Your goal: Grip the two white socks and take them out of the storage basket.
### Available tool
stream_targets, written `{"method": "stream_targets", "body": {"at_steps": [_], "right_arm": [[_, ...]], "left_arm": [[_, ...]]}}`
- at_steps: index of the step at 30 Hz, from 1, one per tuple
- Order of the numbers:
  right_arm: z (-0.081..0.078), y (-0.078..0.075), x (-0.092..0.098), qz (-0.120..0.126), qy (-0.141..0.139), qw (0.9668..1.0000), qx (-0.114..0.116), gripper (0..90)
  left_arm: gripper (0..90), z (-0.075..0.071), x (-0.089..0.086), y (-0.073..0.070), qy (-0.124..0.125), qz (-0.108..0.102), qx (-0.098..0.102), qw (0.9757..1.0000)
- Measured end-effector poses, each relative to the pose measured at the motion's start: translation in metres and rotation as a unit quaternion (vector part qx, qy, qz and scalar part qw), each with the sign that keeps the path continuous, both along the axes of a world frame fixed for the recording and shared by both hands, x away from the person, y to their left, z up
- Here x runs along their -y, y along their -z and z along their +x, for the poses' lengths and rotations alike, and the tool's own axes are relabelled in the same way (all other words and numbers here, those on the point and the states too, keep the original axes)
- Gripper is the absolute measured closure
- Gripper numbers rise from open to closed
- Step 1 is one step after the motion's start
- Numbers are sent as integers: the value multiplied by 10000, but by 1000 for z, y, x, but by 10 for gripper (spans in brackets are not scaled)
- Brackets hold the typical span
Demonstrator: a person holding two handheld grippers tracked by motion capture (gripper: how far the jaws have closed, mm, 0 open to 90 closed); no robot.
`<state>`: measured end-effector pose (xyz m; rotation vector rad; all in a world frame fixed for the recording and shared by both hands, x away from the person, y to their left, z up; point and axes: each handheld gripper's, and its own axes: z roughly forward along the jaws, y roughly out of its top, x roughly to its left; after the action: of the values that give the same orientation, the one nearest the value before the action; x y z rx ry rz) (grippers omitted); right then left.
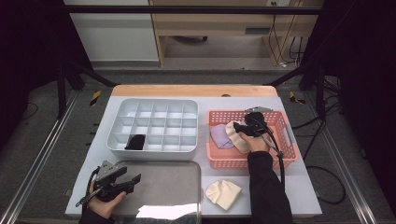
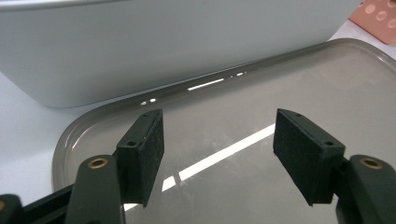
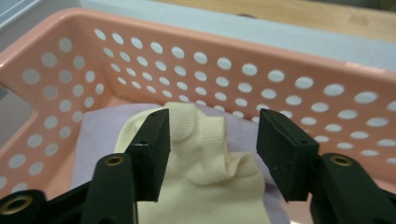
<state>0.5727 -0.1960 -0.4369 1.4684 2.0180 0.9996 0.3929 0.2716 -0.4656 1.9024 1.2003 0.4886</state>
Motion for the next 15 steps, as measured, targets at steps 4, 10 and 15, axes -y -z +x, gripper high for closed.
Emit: {"method": "stream_targets", "body": {"at_steps": [4,10,15], "right_arm": [[4,6,-5,-5,-137,9998,-162,434],[3,7,-7,-280,-274,9987,-341,699],[2,7,-5,-313,-227,9974,-601,869]], "left_arm": [[333,0,0,0,0,0,-1,10000],[333,0,0,0,5,1,-8,10000],[333,0,-1,0,12,20,-5,10000]]}}
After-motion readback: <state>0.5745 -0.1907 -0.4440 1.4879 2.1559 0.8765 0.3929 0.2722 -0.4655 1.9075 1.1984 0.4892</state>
